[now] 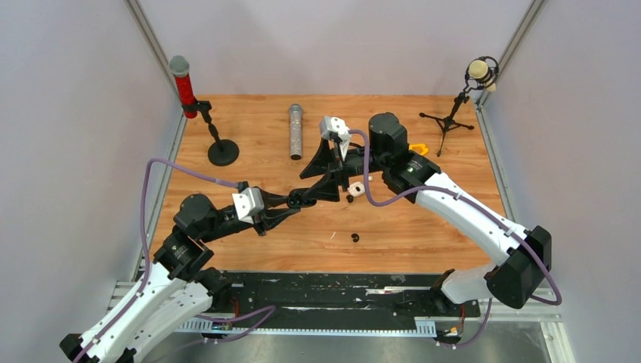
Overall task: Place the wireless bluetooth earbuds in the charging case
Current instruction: Adjust the charging case, then pick up the earbud from the center of the board.
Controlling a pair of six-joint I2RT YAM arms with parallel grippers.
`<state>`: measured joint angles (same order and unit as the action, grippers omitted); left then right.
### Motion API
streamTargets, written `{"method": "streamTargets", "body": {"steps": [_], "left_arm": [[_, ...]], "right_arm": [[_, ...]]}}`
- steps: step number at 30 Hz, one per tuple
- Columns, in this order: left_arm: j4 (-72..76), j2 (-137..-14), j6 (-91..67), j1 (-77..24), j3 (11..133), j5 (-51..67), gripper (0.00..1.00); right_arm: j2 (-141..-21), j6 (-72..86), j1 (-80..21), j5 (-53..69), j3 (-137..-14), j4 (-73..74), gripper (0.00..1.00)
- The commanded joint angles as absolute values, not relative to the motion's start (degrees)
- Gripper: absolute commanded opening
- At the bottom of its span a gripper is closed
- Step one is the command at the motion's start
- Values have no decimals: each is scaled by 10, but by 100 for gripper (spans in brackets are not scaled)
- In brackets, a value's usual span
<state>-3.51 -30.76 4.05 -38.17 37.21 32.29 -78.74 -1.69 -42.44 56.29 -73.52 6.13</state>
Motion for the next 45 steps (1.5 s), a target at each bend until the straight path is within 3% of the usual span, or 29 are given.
{"method": "streamTargets", "body": {"steps": [1, 24, 27, 30, 31, 34, 37, 45], "left_arm": [[-19, -304, 19, -382, 373, 308, 0], [-4, -299, -2, -359, 351, 325, 0], [-3, -291, -1, -359, 347, 324, 0], [10, -280, -1, -359, 334, 323, 0], [14, -277, -1, -359, 331, 323, 0], [24, -264, -1, -359, 315, 317, 0], [31, -254, 10, -359, 305, 316, 0], [79, -217, -3, -359, 256, 320, 0]], "right_arm": [[-798, -4, -422, 599, -762, 32, 60], [-794, 67, -412, 596, -821, 20, 66], [-765, 90, -389, 516, -806, 19, 73], [-716, 135, -381, 352, -758, 12, 98], [-696, 150, -379, 299, -737, 10, 100], [-650, 172, -359, 209, -676, -16, 100], [-646, 212, -330, 174, -668, 48, 100], [-674, 325, -307, 146, -600, 159, 91]]}}
